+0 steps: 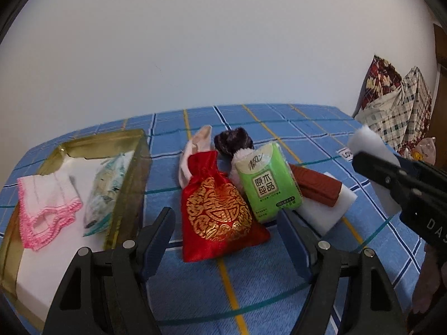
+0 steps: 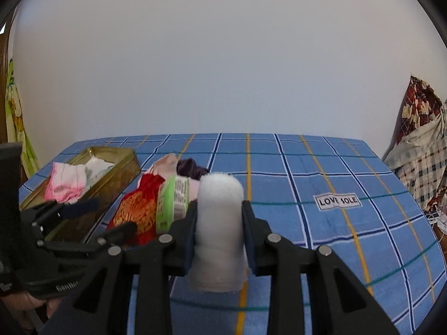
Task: Organize soft objects
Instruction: 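Grasp the rolled white cloth with the right gripper while the left gripper approaches the red pouch, then grasp the red embroidered pouch with the left gripper and lift it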
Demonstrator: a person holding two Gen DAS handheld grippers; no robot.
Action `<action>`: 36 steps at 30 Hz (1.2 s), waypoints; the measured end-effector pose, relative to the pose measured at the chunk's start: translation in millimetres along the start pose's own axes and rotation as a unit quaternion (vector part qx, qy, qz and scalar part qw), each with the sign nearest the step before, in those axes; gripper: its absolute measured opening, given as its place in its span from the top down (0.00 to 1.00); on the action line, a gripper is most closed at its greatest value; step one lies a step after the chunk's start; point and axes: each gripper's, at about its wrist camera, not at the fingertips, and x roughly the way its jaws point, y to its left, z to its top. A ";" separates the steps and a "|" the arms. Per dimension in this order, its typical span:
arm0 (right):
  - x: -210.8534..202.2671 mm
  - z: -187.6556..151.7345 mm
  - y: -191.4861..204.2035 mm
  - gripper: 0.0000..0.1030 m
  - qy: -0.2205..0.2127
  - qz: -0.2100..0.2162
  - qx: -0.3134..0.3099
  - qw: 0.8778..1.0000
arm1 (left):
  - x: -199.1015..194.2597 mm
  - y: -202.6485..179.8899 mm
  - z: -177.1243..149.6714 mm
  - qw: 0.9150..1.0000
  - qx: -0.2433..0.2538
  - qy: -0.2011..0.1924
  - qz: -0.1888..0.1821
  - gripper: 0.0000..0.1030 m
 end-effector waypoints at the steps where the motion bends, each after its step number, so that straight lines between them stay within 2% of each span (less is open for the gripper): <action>1: 2.5 0.8 0.7 0.71 -0.002 0.000 0.001 1.000 | 4.4 -0.3 1.0 1.000 -0.001 0.006 -0.003 0.25; 11: 15.9 0.1 6.5 0.71 -0.011 0.014 0.000 1.000 | 26.9 12.2 3.8 0.999 -0.030 0.038 -0.005 0.27; 15: 21.3 -2.7 10.9 0.71 -0.006 0.014 -0.005 1.000 | 35.4 10.6 3.4 0.998 -0.015 0.063 0.010 0.28; 21: 29.6 -7.2 12.2 0.71 -0.002 0.008 -0.002 1.000 | 44.2 8.8 5.7 0.997 -0.007 0.079 0.019 0.29; 22: 30.8 -7.0 13.0 0.71 0.000 0.004 -0.005 1.000 | 46.1 8.7 5.6 0.996 -0.009 0.085 0.017 0.31; 25: 35.2 -4.6 15.8 0.71 0.001 -0.009 -0.015 1.000 | 49.5 11.2 5.8 0.995 -0.021 0.094 0.004 0.49; 27: 37.6 -3.4 16.6 0.71 0.002 -0.013 -0.018 1.000 | 47.7 7.7 6.2 0.996 -0.017 0.087 0.002 0.55; 28: 38.6 -3.3 16.5 0.71 0.005 -0.013 -0.019 1.000 | 47.6 6.4 6.3 0.996 -0.013 0.085 0.001 0.62; 31: 37.1 -3.2 15.0 0.71 0.000 -0.014 -0.015 1.000 | 39.5 1.8 5.7 0.998 -0.007 0.068 -0.002 0.69; 36: 28.6 -4.8 17.7 0.71 -0.021 -0.020 -0.020 0.999 | 19.9 1.4 0.8 1.000 -0.007 0.029 -0.010 0.71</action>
